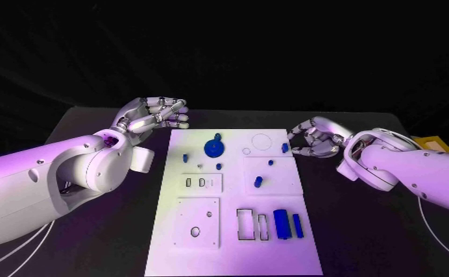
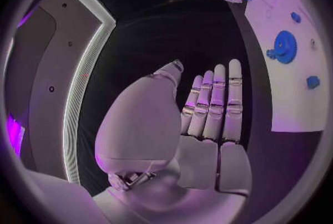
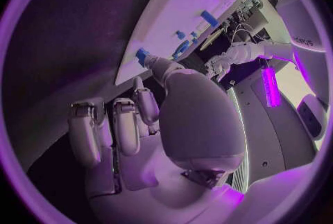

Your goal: Assemble the parts on the task board

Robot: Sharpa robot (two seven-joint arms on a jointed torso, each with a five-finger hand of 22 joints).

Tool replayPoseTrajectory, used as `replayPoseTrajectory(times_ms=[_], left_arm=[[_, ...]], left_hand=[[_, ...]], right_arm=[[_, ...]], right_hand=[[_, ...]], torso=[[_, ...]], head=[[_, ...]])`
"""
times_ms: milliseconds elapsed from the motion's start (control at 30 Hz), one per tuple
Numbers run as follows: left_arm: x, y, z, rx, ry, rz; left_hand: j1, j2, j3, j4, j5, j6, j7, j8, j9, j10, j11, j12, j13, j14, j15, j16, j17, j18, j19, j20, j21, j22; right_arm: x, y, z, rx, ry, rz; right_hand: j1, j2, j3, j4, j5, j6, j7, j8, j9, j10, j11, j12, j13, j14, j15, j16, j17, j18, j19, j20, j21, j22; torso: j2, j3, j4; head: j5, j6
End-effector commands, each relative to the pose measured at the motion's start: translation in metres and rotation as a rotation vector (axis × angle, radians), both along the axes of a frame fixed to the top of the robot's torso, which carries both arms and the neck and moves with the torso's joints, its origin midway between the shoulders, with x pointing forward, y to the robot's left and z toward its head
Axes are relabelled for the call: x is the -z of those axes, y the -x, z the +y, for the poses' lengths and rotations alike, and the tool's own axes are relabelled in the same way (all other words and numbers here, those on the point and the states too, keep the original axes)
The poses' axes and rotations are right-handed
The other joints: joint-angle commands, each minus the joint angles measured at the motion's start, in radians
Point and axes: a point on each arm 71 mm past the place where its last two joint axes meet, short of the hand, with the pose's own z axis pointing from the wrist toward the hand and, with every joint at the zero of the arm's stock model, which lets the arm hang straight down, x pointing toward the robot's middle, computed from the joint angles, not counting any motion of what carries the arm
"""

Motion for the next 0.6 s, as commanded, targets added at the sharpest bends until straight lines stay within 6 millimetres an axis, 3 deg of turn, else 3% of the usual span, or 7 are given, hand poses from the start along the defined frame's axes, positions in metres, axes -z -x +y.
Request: replayPoseTrajectory(times_ms=[33,300,600], left_arm=[[-0.001,0.001,-0.002,0.021,0.013,-0.007],[-0.001,0.001,-0.001,0.019,0.012,-0.006],[-0.001,0.001,0.0,0.018,0.011,-0.004]], left_hand=[[-0.003,-0.001,0.004,-0.001,-0.006,-0.002,-0.001,-0.003,0.0,0.003,0.0,-0.005,0.002,-0.01,0.001,-0.004,0.002,0.017,-0.008,0.001,0.004,0.001],[-0.003,-0.001,0.004,-0.001,-0.006,-0.002,-0.001,-0.003,0.0,0.003,0.0,-0.005,0.002,-0.01,0.001,-0.004,0.002,0.017,-0.008,0.001,0.004,0.001],[-0.003,-0.001,0.005,-0.001,-0.005,-0.002,-0.001,-0.003,0.0,0.003,0.001,-0.006,0.001,-0.011,0.001,-0.005,0.002,0.017,-0.011,0.001,0.003,0.001]], right_arm=[[0.004,0.0,0.003,-0.007,-0.004,0.008],[0.008,0.0,0.009,-0.011,-0.006,0.014],[0.009,0.0,0.015,-0.012,-0.01,0.011]], right_hand=[[-0.004,0.001,-0.002,-0.005,0.004,0.002,0.009,-0.004,-0.002,0.003,0.007,0.003,0.002,0.085,0.007,0.003,0.185,-0.003,0.094,0.005,0.005,0.252],[-0.01,0.004,-0.002,-0.003,0.004,0.004,0.014,-0.004,-0.002,0.005,0.012,0.005,0.004,0.085,0.012,0.004,0.186,-0.003,0.094,0.009,0.006,0.253],[-0.02,0.013,-0.001,0.002,0.004,0.019,0.019,0.003,0.0,0.011,0.017,0.013,0.011,0.085,0.018,0.004,0.187,-0.004,0.097,0.016,0.008,0.255]], torso=[[0.0,-0.0016,0.0],[0.0,-0.0025,0.0009],[0.0,-0.0005,-0.0026]], head=[[0.001,-0.004],[0.003,-0.009],[0.006,-0.009]])
